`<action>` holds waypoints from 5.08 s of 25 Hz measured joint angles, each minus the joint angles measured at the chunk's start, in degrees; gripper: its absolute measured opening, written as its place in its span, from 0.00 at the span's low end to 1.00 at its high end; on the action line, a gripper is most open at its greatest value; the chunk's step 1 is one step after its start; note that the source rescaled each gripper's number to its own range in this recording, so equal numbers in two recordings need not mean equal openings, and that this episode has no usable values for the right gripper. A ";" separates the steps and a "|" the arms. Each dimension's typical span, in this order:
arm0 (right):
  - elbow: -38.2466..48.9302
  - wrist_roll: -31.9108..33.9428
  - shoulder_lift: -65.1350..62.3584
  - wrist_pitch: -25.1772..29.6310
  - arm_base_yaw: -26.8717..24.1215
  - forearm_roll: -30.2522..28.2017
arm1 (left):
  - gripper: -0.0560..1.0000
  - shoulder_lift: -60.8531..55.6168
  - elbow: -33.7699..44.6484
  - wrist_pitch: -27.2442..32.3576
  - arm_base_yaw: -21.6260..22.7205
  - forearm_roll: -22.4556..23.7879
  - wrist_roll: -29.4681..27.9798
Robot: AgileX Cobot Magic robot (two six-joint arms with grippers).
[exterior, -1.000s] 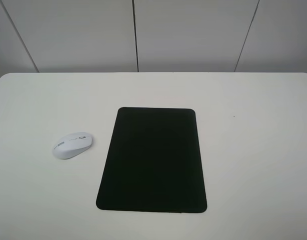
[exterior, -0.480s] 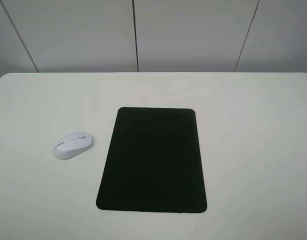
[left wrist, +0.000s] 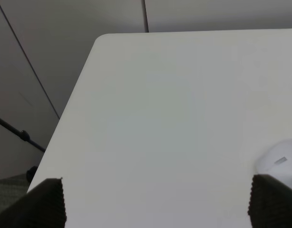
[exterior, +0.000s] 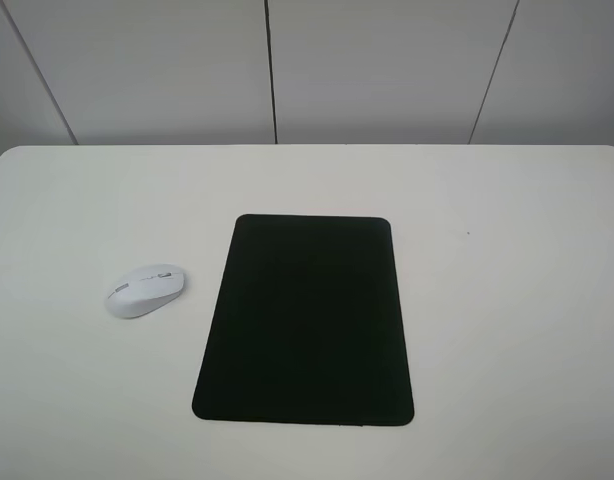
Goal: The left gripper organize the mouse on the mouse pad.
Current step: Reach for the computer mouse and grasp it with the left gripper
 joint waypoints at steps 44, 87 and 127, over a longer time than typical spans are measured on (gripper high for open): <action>0.00 0.00 0.00 0.00 0.00 0.00 | 1.00 46.08 -10.20 -10.45 -4.76 -8.79 21.08; 0.00 0.00 0.00 0.00 0.00 0.00 | 1.00 101.99 -23.17 -23.52 -16.52 -15.01 49.44; 0.00 0.00 0.00 0.00 0.00 0.00 | 1.00 113.59 -24.55 -30.61 -16.46 -17.33 51.33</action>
